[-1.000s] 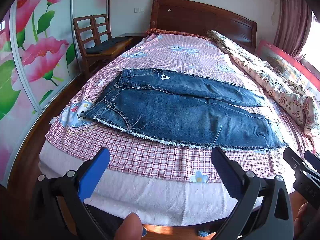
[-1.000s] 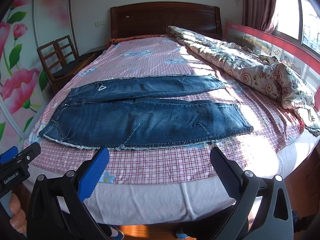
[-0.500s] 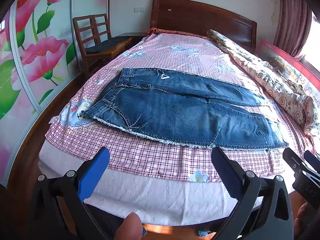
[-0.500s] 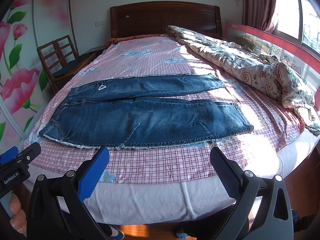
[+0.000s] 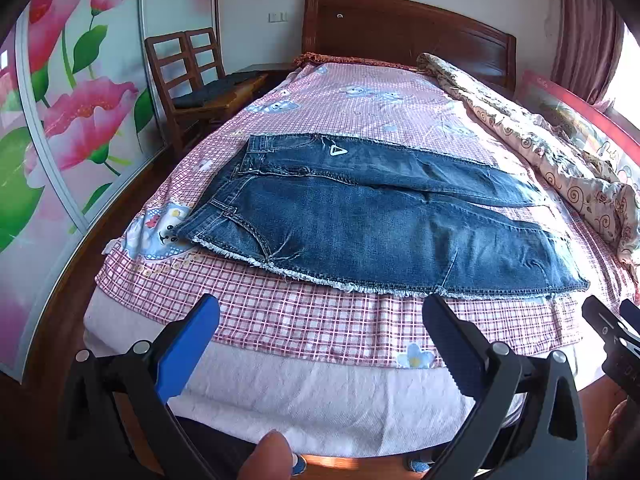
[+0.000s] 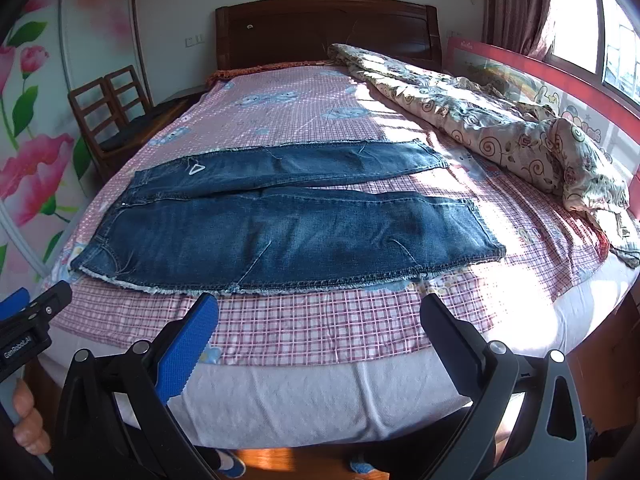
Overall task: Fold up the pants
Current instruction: 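Reach both grippers toward the jeans waistband and leg hems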
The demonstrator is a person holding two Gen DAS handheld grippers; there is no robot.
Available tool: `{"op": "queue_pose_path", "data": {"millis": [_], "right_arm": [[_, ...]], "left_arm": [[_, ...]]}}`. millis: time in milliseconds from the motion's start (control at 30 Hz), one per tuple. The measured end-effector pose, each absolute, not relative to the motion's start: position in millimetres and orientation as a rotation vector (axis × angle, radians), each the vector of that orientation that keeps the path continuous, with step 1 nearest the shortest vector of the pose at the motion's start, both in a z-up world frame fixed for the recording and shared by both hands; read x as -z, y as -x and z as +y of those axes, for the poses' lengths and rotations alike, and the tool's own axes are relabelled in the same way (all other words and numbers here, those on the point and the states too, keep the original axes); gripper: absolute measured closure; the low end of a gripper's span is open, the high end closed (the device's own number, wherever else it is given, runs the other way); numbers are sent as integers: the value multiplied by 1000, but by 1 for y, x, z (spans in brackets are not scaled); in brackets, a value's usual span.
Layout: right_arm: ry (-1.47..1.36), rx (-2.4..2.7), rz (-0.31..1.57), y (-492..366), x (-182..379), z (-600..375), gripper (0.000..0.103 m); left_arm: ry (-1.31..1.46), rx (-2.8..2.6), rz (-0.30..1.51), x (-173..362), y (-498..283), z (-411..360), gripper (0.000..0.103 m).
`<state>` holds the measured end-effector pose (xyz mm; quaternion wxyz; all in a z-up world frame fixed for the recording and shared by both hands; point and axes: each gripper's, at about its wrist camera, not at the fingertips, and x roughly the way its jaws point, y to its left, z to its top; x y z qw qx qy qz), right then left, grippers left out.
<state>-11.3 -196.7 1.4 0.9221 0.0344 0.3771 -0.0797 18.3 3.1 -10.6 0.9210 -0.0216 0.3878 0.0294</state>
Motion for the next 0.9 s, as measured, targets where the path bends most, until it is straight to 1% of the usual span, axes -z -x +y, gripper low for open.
{"op": "queue_pose_path", "data": {"millis": [433, 533, 767, 900], "right_arm": [[-85, 178, 817, -16, 8, -210, 3], [-78, 166, 834, -27, 10, -212, 3], [-97, 159, 869, -73, 13, -230, 3], [-93, 167, 887, -99, 16, -236, 3]], "left_arm": [[8, -86, 812, 17, -68, 22, 2], [52, -56, 828, 18, -93, 39, 2], [98, 58, 832, 1, -204, 100, 2], [173, 158, 941, 10, -290, 129, 2]]}}
